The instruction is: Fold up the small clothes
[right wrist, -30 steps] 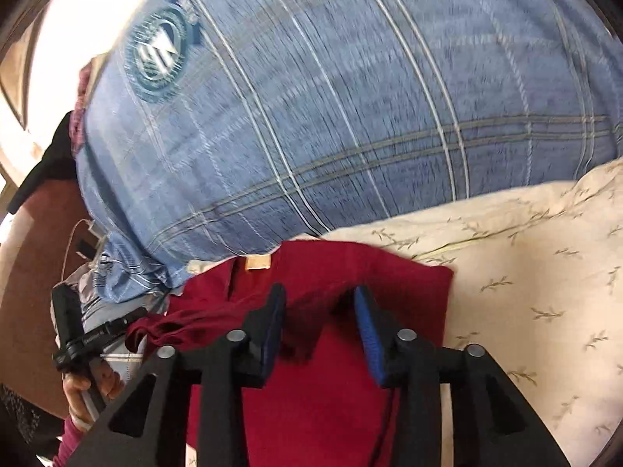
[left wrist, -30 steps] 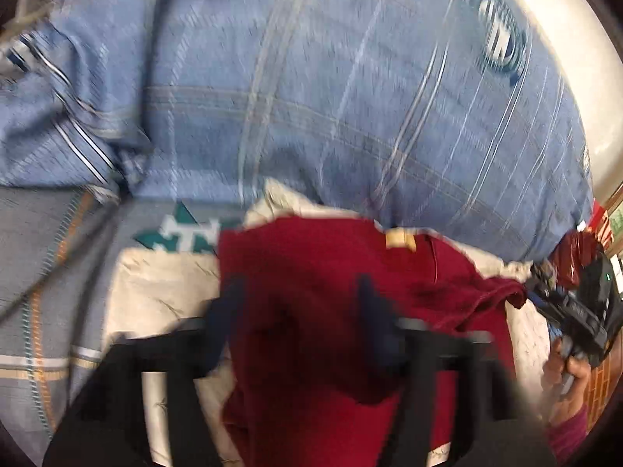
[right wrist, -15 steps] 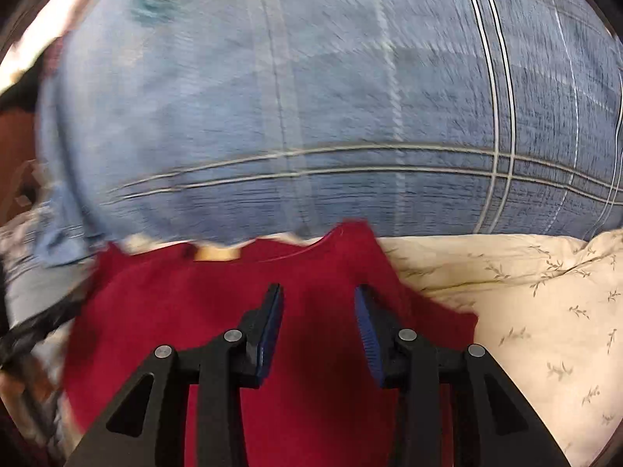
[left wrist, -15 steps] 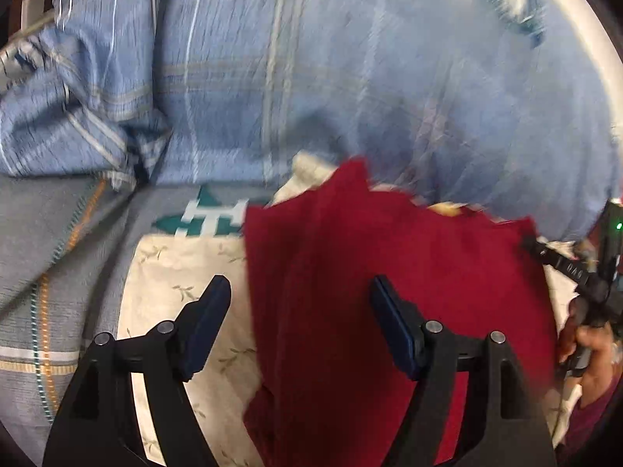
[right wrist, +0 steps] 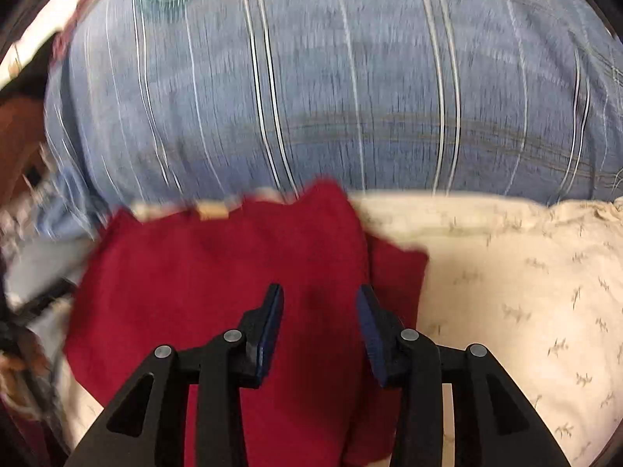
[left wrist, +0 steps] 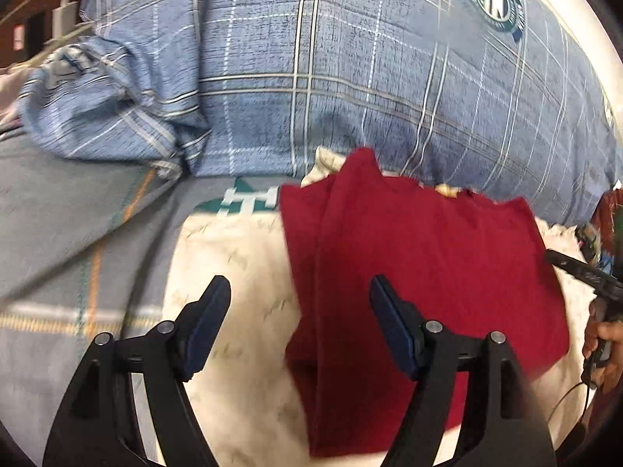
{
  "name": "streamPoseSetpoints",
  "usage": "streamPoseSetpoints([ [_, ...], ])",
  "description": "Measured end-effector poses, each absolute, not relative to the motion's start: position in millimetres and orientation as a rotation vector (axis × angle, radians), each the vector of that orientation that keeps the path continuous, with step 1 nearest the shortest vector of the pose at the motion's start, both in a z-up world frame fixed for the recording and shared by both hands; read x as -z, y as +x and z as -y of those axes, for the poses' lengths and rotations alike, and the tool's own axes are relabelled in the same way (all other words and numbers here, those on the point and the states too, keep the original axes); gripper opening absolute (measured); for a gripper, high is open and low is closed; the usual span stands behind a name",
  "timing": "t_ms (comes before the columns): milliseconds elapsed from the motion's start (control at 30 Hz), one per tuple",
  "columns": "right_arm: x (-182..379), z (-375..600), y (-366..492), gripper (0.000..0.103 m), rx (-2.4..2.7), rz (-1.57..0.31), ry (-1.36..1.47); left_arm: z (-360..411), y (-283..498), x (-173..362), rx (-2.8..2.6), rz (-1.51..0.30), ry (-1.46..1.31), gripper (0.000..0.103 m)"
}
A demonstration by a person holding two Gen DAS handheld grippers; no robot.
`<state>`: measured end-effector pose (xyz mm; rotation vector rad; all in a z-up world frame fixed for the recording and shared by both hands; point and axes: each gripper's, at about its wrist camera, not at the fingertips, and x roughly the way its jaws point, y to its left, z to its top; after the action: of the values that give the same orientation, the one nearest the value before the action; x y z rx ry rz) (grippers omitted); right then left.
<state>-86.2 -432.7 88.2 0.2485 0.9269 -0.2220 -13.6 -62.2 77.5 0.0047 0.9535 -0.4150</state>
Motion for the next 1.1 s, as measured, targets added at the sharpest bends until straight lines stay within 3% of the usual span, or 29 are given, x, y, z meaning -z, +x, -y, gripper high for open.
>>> streamPoseSetpoints([
  [100, -70.6, 431.1, -82.0, 0.036, 0.283, -0.977, 0.216, 57.2, -30.5, -71.9, 0.388, -0.966, 0.017, 0.073],
  [167, -87.6, 423.0, -83.7, 0.041, 0.297, -0.956, 0.204, 53.4, -39.0, -67.0, 0.382, -0.974, 0.011, 0.073],
  [400, -123.7, 342.3, -57.3, 0.041, 0.061, -0.889, 0.177, 53.1, -41.6, -51.6, 0.396, -0.965, -0.004, 0.074],
  [833, -49.9, 210.4, 98.0, 0.036, -0.053, -0.985, 0.103, 49.8, -30.7, -39.9, 0.438, -0.982, -0.035, 0.079],
  [1100, -30.3, 204.5, 109.9, 0.037, -0.001, -0.985, 0.085, 54.9, -28.3, -36.7, 0.443, -0.982, -0.04, 0.08],
])
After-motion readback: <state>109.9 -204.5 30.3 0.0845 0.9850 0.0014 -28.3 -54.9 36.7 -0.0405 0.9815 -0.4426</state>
